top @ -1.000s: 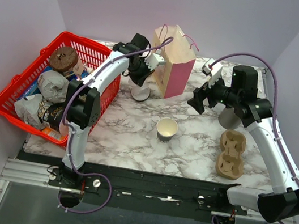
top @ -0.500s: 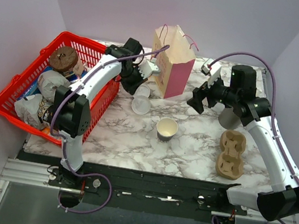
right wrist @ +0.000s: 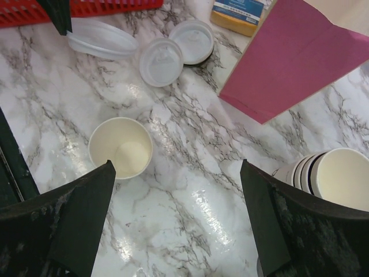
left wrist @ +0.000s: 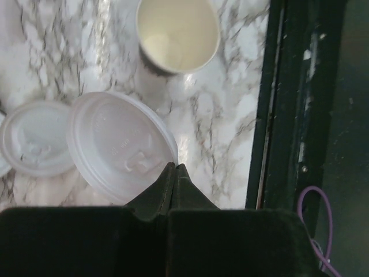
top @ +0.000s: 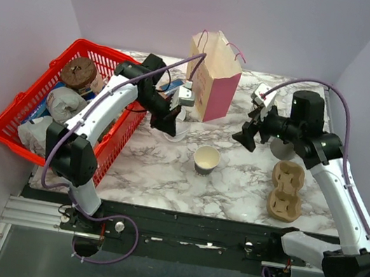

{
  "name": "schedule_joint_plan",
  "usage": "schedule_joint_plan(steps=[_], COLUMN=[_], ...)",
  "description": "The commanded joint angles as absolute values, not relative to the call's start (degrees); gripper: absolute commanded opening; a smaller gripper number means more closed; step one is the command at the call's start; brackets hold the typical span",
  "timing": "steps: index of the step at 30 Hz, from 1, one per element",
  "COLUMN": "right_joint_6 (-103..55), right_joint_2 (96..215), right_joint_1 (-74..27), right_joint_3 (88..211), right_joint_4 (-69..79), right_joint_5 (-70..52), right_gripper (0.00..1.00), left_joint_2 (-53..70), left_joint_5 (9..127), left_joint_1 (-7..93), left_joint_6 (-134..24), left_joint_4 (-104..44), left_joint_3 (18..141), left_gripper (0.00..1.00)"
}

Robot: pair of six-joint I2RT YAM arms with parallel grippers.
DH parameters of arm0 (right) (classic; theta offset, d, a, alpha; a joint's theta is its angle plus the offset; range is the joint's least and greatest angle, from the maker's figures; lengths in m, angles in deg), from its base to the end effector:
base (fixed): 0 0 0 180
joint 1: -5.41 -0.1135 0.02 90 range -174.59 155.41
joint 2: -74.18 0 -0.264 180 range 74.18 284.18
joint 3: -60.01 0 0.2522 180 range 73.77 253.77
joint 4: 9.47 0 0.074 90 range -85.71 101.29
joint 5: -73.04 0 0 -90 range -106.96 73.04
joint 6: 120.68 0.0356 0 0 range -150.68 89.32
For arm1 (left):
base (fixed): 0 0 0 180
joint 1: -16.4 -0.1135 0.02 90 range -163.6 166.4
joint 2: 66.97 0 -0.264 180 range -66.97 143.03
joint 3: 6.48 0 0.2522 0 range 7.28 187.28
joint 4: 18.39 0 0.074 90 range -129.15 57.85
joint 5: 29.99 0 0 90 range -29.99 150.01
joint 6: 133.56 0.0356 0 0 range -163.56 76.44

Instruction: Pack the takeout coffee

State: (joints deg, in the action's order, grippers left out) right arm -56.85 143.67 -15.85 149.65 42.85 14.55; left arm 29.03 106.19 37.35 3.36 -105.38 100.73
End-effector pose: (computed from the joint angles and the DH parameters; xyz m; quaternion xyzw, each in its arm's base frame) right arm 0.2287 0.1089 0.3921 -0.4590 0.7185 0.2175 0.4751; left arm 0.2889 -0.1381 0.3295 0.5499 0.7302 -0.3536 0.1984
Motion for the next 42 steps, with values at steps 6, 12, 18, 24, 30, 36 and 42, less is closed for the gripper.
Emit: schedule_joint_plan(steps=[6, 12, 18, 24, 30, 36, 42], right_joint_6=[-63.44, -65.66, -55.56, -45.81, -38.16, -39.19, -42.01], right_joint_2=[132.65, 128.24, 124.28, 127.26, 131.48, 136.49, 139.04], right_joint_1=[-15.6, -15.6, -14.89, -14.28, -10.24, -8.57, -8.48], right_joint_3=[140.14, 133.45, 130.03, 128.88, 130.46, 129.58, 128.7], right_joint_4=[42.78, 39.27, 36.45, 33.74, 31.89, 31.62, 31.45], right_joint_5=[25.74, 29.44, 30.06, 33.75, 36.47, 38.15, 38.94], right_gripper=[0.96, 0.96, 0.96, 0.96, 0.96, 0.95, 0.95], left_joint_2=[29.01, 26.36, 26.45, 25.4, 24.26, 24.26, 23.64], left_joint_5=[130.96, 128.82, 133.22, 129.72, 123.83, 121.98, 120.83], left_joint_1=[43.99, 50.68, 50.77, 50.68, 50.07, 48.31, 47.08], left_joint_6=[1.22, -18.93, -39.74, -76.85, -83.2, -86.0, -88.98], left_joint_4=[-106.11, -92.37, -72.09, -27.29, -15.44, -10.82, -6.51], left_joint_3=[105.02, 100.09, 93.86, 80.6, 73.29, 68.46, 64.15], left_gripper=[0.0, 0.0, 0.0, 0.0, 0.0, 0.0, 0.0])
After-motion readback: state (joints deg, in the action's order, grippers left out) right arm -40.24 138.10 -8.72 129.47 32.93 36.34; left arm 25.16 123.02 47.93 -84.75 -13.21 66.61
